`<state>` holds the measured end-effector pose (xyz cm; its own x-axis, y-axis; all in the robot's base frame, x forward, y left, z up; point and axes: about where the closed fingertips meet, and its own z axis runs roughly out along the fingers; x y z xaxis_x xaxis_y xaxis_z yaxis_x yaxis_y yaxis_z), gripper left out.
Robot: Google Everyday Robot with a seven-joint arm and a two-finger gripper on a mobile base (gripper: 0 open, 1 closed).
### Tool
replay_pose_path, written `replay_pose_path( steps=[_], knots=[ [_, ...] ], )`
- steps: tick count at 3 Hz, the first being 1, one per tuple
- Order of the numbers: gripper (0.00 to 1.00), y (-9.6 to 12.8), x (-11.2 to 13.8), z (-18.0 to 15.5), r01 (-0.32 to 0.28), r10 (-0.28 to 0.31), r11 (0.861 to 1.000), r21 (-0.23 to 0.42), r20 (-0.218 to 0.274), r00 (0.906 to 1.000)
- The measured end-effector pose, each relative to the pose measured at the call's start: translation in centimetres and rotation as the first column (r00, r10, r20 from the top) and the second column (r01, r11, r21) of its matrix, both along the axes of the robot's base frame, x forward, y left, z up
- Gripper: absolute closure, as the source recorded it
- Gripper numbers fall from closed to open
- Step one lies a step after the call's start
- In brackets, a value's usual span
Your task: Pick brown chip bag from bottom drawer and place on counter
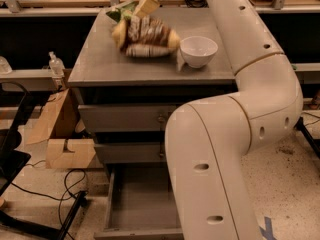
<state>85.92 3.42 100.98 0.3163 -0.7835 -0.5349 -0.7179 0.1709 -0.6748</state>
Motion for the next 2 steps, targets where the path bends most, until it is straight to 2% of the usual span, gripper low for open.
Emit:
replay_pose_path(
  steps=[1,2],
  knots=[
    [0.00,0.14,0.05,-0.19,-0.002,0.002,1.000,0.000,-0.003,1.0000],
    [0.00,0.15,0.05,-0.19,-0.002,0.002,1.000,0.000,-0.003,1.0000]
  ],
)
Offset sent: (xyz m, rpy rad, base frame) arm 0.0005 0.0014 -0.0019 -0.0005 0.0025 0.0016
